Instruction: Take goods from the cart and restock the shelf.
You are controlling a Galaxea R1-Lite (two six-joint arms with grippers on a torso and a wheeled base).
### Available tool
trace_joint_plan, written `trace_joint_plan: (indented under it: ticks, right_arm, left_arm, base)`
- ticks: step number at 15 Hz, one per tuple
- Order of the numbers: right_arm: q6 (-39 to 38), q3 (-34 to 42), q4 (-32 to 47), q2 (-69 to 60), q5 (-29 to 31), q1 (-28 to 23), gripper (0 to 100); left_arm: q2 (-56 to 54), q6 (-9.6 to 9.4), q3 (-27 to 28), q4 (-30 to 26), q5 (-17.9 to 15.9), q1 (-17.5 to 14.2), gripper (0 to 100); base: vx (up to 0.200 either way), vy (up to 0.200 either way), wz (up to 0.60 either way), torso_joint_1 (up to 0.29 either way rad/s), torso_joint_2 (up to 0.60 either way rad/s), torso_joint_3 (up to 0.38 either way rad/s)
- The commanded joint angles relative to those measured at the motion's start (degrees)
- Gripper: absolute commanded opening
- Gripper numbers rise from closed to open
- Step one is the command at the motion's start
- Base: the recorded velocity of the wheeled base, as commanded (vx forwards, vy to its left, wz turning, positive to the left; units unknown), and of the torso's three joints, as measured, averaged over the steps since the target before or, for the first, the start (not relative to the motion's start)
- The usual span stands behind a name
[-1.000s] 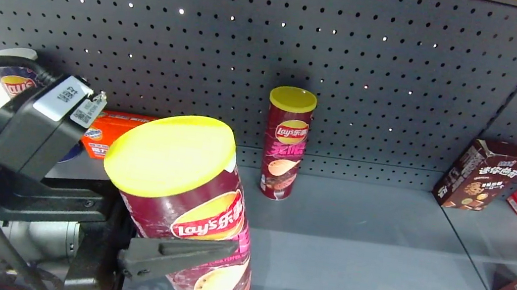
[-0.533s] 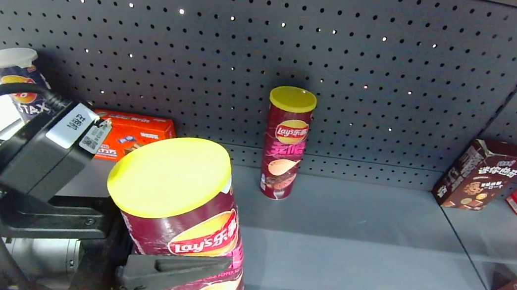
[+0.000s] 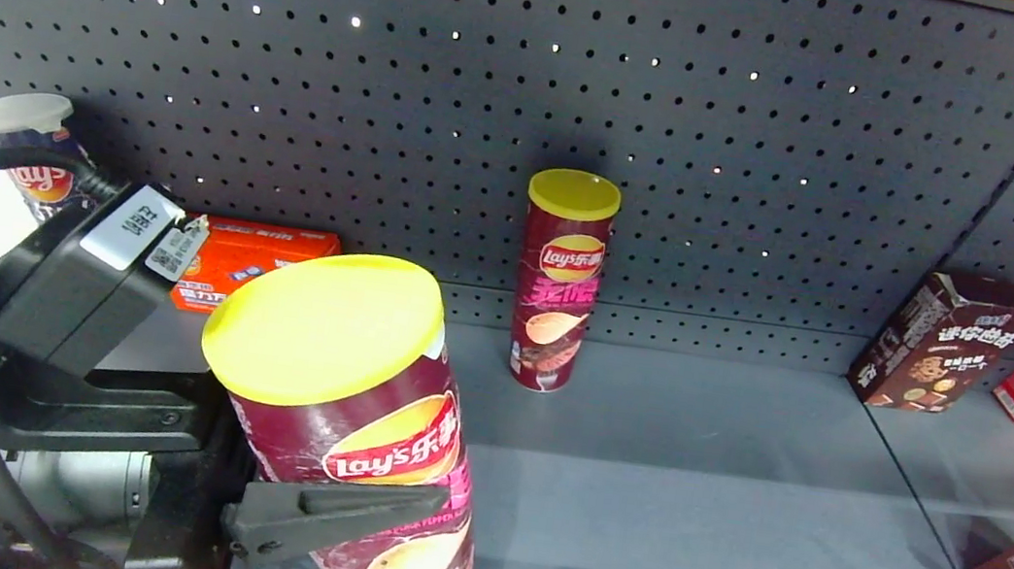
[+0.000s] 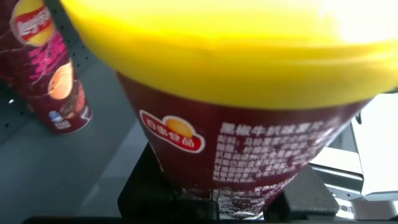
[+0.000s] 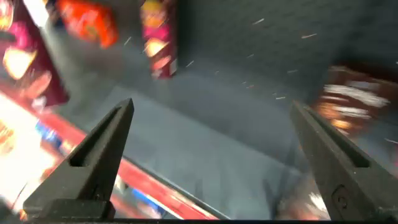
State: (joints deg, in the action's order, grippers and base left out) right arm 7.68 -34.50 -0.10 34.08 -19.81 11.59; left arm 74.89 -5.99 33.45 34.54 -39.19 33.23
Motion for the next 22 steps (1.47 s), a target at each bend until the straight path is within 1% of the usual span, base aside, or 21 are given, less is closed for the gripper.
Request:
trace_joint_plan:
  ticks: [1,3,4,6,7,8,9,10,11,12,14,17,18,22]
  right_arm:
    - [1.64,-0.39,-2.89,11.79,-1.55,4.14,100]
    - [1.37,-0.57,-6.41,16.19,-1.64,5.98,100]
    - [1.28,-1.27,-6.58,17.68,-1.72,6.51,100]
    - [0.93,-4.96,-7.46,25.15,-1.81,7.65,100]
    - [0.93,-6.46,-11.33,28.41,-1.99,8.01,100]
    - [0.93,-6.46,-11.33,28.41,-1.99,8.01,100]
    - [0.23,-9.80,-15.37,34.12,-8.23,10.38,100]
    - [0.85,-12.26,-17.48,38.78,-13.59,10.38,100]
    - [1.99,-13.66,-20.56,42.47,-15.87,10.47,100]
    - [3.31,-14.81,-24.95,46.51,-20.18,10.12,100]
    - [3.48,-15.60,-30.66,51.52,-29.58,9.32,100]
    - [3.48,-16.04,-35.85,56.79,-39.78,8.80,100]
    - [3.48,-16.65,-37.17,58.73,-41.54,8.36,100]
    - [3.31,-21.31,-37.61,64.97,-40.40,8.18,100]
  left_arm:
    - [-0.09,0.01,-0.05,0.01,-0.53,-1.42,0]
    - [-0.09,0.01,-0.23,0.01,-2.03,-2.56,0]
    - [-0.09,0.10,-0.23,0.01,-2.03,-2.82,0]
    - [0.00,0.10,-0.05,-0.08,-2.12,-3.00,0]
    - [0.00,0.10,-0.05,-0.08,-2.12,-3.00,0]
    - [0.00,0.10,-0.05,-0.08,-2.12,-3.00,0]
    - [0.08,0.18,0.12,-0.26,-2.12,-3.00,0]
    - [0.35,0.18,0.30,-0.35,-2.12,-2.91,0]
    - [0.61,0.18,0.39,-0.43,-2.03,-2.91,0]
    - [0.70,0.18,0.39,-0.43,-2.03,-2.91,0]
    - [0.61,0.89,0.12,-0.35,-1.94,-3.00,0]
    - [0.26,1.59,-0.14,-0.17,-1.94,-3.00,0]
    - [0.26,1.59,-0.14,-0.17,-1.94,-3.00,0]
    - [0.35,1.59,-0.05,-0.08,-1.94,-3.00,0]
  base:
    - [0.000,0.000,0.00,0.000,0.00,0.000]
    - [0.000,0.000,0.00,0.000,0.00,0.000]
    - [0.000,0.000,0.00,0.000,0.00,0.000]
    - [0.000,0.000,0.00,0.000,0.00,0.000]
    - [0.000,0.000,0.00,0.000,0.00,0.000]
    - [0.000,0.000,0.00,0.000,0.00,0.000]
    - [0.000,0.000,0.00,0.000,0.00,0.000]
    - [0.000,0.000,0.00,0.000,0.00,0.000]
    - [0.000,0.000,0.00,0.000,0.00,0.000]
    - [0.000,0.000,0.00,0.000,0.00,0.000]
    - [0.000,0.000,0.00,0.000,0.00,0.000]
    - [0.000,0.000,0.00,0.000,0.00,0.000]
    - [0.000,0.000,0.00,0.000,0.00,0.000]
    - [0.000,0.000,0.00,0.000,0.00,0.000]
